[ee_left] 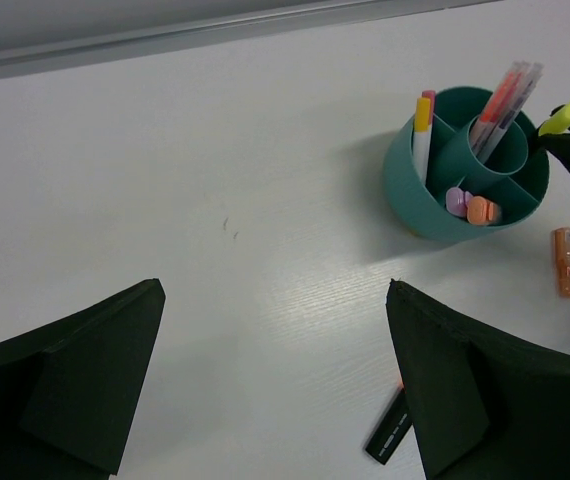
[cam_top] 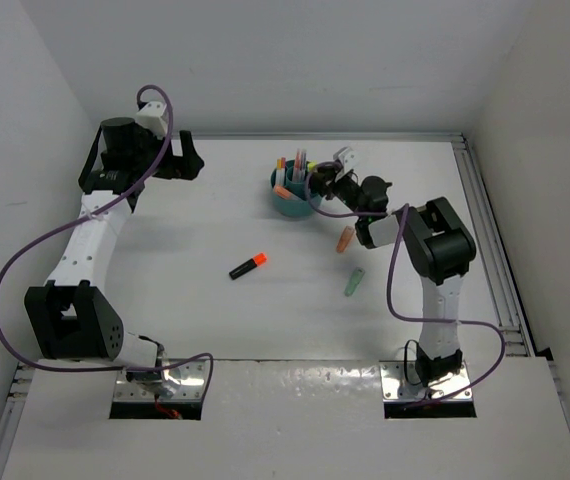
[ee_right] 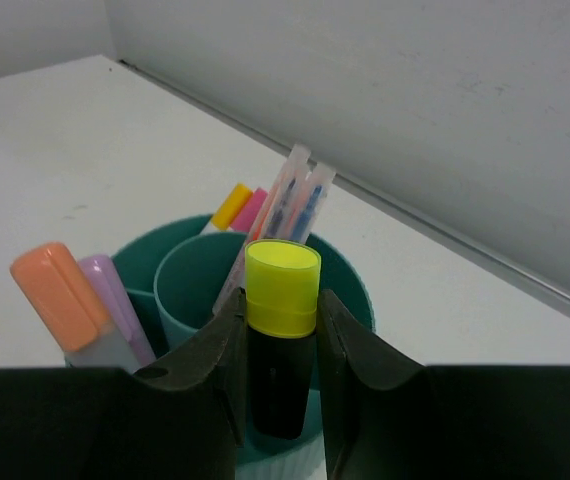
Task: Sort the stationery into containers
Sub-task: Place the stationery in the storage box.
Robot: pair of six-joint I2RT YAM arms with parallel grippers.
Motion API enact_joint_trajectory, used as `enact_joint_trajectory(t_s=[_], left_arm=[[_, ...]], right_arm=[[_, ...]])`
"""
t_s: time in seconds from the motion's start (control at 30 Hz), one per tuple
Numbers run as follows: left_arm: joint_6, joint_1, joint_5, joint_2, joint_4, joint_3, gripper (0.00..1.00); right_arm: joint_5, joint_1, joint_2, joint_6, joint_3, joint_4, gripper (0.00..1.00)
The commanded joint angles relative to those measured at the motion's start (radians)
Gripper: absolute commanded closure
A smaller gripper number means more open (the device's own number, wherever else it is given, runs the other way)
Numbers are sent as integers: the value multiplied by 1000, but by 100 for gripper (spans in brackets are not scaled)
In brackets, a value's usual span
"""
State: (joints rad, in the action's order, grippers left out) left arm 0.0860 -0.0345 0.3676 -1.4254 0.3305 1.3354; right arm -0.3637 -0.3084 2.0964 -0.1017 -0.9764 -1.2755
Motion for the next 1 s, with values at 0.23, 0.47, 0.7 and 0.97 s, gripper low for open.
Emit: enact_joint_trajectory(t_s=[0.23, 0.47, 0.7, 0.97], left_arm=[[-29, -19, 2, 6, -5, 50, 0], [-3, -33, 34, 40, -56, 13, 0], [-43, -50, 91, 88, -22, -7, 0], [-135, -81, 177, 128, 91, -16, 0]], right_arm=[[-80, -18, -50, 37, 62, -367, 32], [-152, -35, -217, -62, 84, -316, 40], [-343, -52, -397, -158, 72, 115, 57], [-493, -247, -221, 557, -552, 1817, 59]])
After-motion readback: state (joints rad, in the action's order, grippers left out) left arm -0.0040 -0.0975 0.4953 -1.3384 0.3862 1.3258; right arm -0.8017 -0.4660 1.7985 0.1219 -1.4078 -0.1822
